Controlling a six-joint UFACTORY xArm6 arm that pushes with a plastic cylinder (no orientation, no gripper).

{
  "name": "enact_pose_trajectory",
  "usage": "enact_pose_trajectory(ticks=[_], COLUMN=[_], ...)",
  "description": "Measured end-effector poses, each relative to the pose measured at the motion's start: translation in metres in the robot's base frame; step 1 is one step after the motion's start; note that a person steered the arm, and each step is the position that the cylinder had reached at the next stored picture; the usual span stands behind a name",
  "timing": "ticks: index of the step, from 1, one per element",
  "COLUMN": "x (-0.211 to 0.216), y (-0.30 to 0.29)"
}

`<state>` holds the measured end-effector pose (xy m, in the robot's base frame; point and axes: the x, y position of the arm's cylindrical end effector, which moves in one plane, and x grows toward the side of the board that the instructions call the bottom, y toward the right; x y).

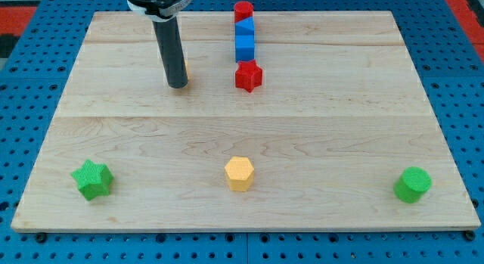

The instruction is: Push the green star towards the center left

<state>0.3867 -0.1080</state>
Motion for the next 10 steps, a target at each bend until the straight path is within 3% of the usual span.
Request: enact_pose_trajectory(ticks=[1,3,4,5,6,7,9,10], x=[0.08,0.2,0.22,0.204,0.178,0.171,0.199,0.185], y=[0.002,-0.012,-0.057,-0.115,-0.114,-0.106,-0.073,-0.033])
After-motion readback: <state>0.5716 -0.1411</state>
